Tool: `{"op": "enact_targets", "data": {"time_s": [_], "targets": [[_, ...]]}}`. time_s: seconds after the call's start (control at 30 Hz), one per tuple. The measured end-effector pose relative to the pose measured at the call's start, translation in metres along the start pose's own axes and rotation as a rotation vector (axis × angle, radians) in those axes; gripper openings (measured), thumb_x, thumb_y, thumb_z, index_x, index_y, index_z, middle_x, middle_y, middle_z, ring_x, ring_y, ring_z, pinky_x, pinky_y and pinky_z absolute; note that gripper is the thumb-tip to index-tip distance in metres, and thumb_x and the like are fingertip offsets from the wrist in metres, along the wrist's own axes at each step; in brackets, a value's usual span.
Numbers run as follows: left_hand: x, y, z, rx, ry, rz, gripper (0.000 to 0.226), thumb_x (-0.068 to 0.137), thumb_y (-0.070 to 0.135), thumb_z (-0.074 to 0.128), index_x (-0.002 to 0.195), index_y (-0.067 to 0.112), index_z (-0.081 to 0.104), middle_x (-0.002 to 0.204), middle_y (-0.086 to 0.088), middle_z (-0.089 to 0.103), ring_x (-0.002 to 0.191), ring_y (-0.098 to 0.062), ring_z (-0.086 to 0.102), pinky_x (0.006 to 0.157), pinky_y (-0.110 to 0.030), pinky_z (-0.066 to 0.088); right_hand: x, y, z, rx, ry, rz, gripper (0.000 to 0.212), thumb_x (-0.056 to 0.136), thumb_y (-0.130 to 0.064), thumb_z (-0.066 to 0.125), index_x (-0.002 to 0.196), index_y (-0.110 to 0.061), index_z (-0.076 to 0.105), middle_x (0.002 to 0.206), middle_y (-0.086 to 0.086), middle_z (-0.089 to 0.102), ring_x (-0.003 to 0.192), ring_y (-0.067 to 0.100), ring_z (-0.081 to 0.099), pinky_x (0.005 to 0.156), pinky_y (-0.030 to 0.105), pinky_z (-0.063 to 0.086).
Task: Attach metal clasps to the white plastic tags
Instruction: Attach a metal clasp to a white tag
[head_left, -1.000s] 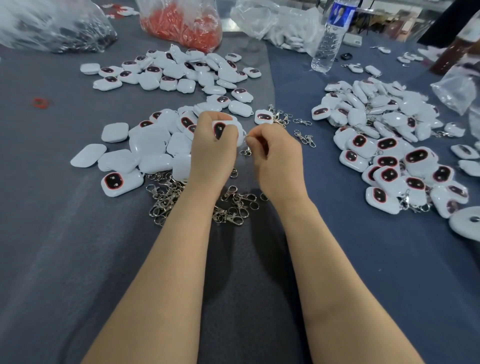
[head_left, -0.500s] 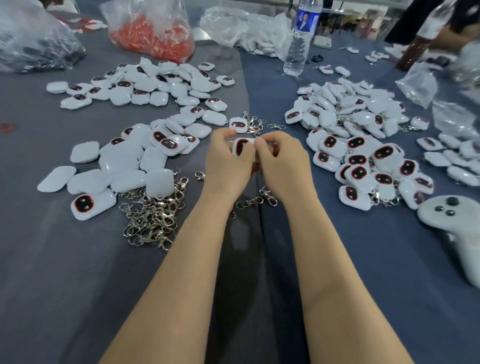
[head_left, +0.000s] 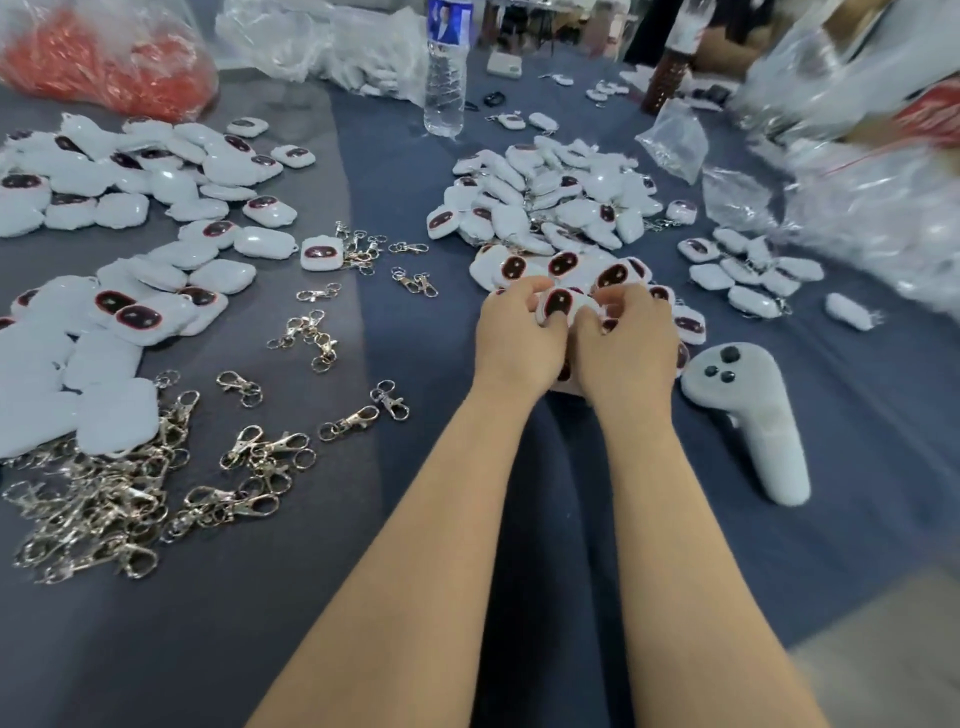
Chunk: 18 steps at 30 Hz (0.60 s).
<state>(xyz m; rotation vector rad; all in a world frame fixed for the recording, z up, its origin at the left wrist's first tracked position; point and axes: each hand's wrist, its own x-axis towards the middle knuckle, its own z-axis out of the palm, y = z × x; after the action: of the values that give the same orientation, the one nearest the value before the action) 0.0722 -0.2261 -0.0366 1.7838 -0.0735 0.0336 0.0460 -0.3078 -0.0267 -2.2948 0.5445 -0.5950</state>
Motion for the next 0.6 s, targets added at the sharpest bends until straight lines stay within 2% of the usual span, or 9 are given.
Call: {"op": "enact_targets", "data": {"time_s": [0.07,0.13,0.2,0.27,0.33,0.4,0.47,0.53,0.6], "targets": [[0.001,-0.001,0.008,0.032,0.030,0.025,0.038,0.090,0.017,0.057,0.128,0.017,0.054,0.129,-0.007,0.049,0.111,-0.013,0.050,0.081,-0.007,0.029,0.001,0.005,0.000,-0.035,0.044,0.014,0.027,0.094,-0.025,0.051,0.118,-0.013,0.055,0.125,0.008,0.049,0.103,0.021,0.052,0.071,0.018,0.025],[0.003,-0.001,0.013,0.042,0.064,0.039,0.039,0.089,0.019,0.061,0.126,0.014,0.052,0.128,-0.008,0.046,0.099,-0.009,0.046,0.072,-0.004,0.025,0.002,0.008,0.001,-0.030,0.070,0.035,0.026,0.096,-0.024,0.049,0.119,-0.014,0.054,0.126,0.009,0.047,0.089,0.017,0.051,0.065,0.016,0.022],[0.004,0.000,0.018,0.047,0.094,0.035,0.036,0.087,0.022,0.065,0.118,0.010,0.053,0.122,-0.007,0.048,0.090,-0.007,0.043,0.068,-0.004,0.028,0.004,0.007,0.003,0.026,0.074,0.044,0.024,0.097,-0.017,0.046,0.120,-0.015,0.053,0.123,0.009,0.048,0.068,0.006,0.042,0.064,0.013,0.024],[0.007,0.000,0.021,0.065,0.127,0.029,0.030,0.085,0.025,0.067,0.106,0.010,0.053,0.110,-0.004,0.052,0.087,-0.010,0.046,0.067,-0.009,0.032,0.005,0.005,0.006,0.081,0.085,0.029,0.027,0.095,-0.009,0.045,0.119,-0.015,0.054,0.120,0.009,0.048,0.064,0.002,0.039,0.065,0.009,0.026],[0.010,0.002,0.021,0.079,0.125,0.020,0.020,0.086,0.025,0.066,0.094,0.014,0.052,0.088,0.003,0.055,0.084,-0.014,0.052,0.072,-0.019,0.037,0.007,0.004,0.008,0.094,0.080,-0.002,0.029,0.094,-0.005,0.044,0.119,-0.011,0.057,0.122,0.009,0.047,0.074,0.005,0.044,0.067,0.006,0.026],[0.013,0.005,0.020,0.092,0.112,0.010,0.007,0.089,0.021,0.062,0.089,0.016,0.056,0.073,0.010,0.053,0.080,-0.014,0.056,0.072,-0.022,0.041,0.010,0.004,0.009,0.064,0.054,-0.014,0.031,0.094,-0.005,0.045,0.121,-0.008,0.059,0.129,0.009,0.047,0.099,0.013,0.050,0.074,0.002,0.023],[0.015,0.006,0.017,0.086,0.099,0.003,0.009,0.089,0.014,0.056,0.089,0.013,0.065,0.071,0.011,0.055,0.076,-0.010,0.057,0.066,-0.016,0.043,0.011,0.004,0.011,0.045,0.028,-0.007,0.034,0.094,-0.007,0.045,0.126,-0.006,0.058,0.133,0.009,0.044,0.118,0.019,0.046,0.080,0.006,0.022],[0.014,0.007,0.014,-0.001,0.081,-0.041,0.014,0.089,0.010,0.053,0.089,0.013,0.067,0.071,0.011,0.058,0.074,-0.007,0.058,0.064,-0.009,0.043,0.009,0.000,0.013,0.043,0.034,0.000,0.037,0.094,-0.008,0.046,0.129,-0.006,0.055,0.135,0.009,0.040,0.121,0.022,0.042,0.085,0.012,0.025],[0.011,0.006,0.009,-0.127,0.087,-0.104,0.012,0.089,0.010,0.053,0.087,0.015,0.063,0.080,0.004,0.064,0.085,-0.015,0.063,0.077,-0.022,0.050,0.002,-0.007,0.016,0.059,0.083,-0.045,0.038,0.093,-0.006,0.046,0.130,-0.008,0.053,0.135,0.009,0.039,0.120,0.021,0.040,0.088,0.014,0.027]]}}
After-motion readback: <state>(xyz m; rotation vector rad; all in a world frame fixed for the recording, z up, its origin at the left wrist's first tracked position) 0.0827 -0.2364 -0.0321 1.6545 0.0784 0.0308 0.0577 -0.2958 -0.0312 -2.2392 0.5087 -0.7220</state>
